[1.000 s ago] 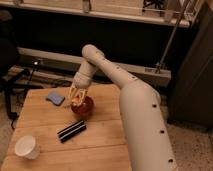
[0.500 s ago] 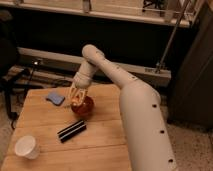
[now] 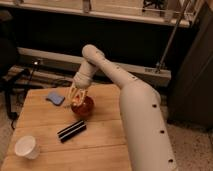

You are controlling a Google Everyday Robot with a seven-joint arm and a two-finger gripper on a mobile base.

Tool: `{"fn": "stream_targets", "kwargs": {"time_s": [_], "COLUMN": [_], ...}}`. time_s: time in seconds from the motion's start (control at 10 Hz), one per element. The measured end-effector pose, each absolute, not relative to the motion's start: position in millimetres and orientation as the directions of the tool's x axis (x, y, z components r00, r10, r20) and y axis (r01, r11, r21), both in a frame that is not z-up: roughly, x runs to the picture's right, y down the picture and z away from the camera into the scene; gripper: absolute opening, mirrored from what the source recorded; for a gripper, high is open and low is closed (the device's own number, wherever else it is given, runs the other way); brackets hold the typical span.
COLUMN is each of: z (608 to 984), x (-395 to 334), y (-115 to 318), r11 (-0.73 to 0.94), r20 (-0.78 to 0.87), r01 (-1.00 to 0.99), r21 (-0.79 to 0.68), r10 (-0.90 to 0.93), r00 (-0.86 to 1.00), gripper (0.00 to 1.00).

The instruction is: Place the pepper in the ceramic bowl

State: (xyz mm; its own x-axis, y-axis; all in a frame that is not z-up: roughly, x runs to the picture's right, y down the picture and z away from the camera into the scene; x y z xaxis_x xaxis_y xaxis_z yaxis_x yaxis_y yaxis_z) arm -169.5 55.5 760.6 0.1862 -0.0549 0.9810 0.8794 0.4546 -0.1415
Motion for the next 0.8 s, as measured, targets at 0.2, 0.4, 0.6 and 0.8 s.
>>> {"fn": "stream_targets", "kwargs": {"time_s": [0.2,0.4,0.6,0.8], "z": [760.7,760.6,760.6,766.4], "x": [-169.5,-169.5,-169.5,-160.6], "y": [55.5,55.5,55.4,56.4], "r11": [0.454,0.455,0.455,0.431], "r20": [0.981,0.981,0.981,0.968], "r01": [0.879,0.879,0.879,0.884], "r21": [-0.142,-0.142,-0.142,-0.18], "r10": [-0.055,-0.055,-0.055,-0.084], "r00": [0.186,0.186,0.186,0.237], "gripper": [0.04,0.04,0.04,0.04]}}
